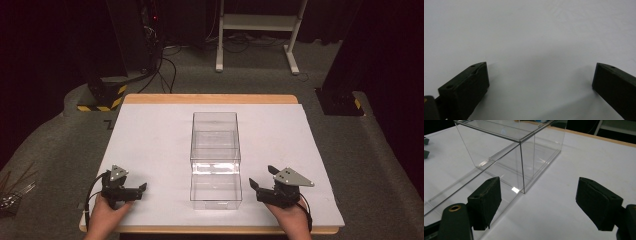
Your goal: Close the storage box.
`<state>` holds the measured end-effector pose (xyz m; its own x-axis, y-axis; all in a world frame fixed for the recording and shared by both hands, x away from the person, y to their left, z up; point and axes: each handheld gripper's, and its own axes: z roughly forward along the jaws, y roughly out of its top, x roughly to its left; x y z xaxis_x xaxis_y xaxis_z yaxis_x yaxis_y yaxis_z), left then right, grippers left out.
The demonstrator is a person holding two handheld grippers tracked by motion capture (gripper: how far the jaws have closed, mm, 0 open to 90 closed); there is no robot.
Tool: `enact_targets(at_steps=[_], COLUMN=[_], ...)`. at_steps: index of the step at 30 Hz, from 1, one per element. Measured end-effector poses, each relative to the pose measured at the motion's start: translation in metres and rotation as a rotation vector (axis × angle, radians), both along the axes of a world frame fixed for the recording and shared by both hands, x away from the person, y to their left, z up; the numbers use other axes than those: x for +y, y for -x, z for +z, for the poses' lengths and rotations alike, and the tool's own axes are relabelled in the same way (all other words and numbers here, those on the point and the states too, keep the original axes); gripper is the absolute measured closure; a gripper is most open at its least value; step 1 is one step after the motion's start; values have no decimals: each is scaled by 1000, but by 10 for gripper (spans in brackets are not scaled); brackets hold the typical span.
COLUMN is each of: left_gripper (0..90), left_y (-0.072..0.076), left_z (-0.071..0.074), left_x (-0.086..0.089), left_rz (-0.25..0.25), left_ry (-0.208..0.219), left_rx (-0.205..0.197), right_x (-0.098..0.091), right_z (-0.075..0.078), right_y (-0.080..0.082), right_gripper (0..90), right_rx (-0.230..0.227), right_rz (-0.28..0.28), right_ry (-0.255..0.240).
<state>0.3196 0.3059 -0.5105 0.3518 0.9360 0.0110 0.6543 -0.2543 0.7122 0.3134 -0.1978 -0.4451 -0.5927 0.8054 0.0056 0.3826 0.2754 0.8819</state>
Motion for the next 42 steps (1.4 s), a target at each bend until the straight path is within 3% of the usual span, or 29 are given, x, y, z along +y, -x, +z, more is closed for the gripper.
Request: enact_targets(at_steps=[22, 39, 42], left_gripper=[10, 10, 10], left_y=[0, 0, 0], left_z=[0, 0, 0], left_x=[0, 0, 0], left_rz=[0, 0, 0], left_ry=[0, 0, 0], left_rx=[0, -1, 0], right_x=[10, 23, 27], right_z=[18, 23, 22], right_y=[19, 32, 33], right_gripper=[206, 204, 204], right_rx=[-48, -48, -48], right_rz=[52, 122, 136], right_ry=[-20, -60, -48])
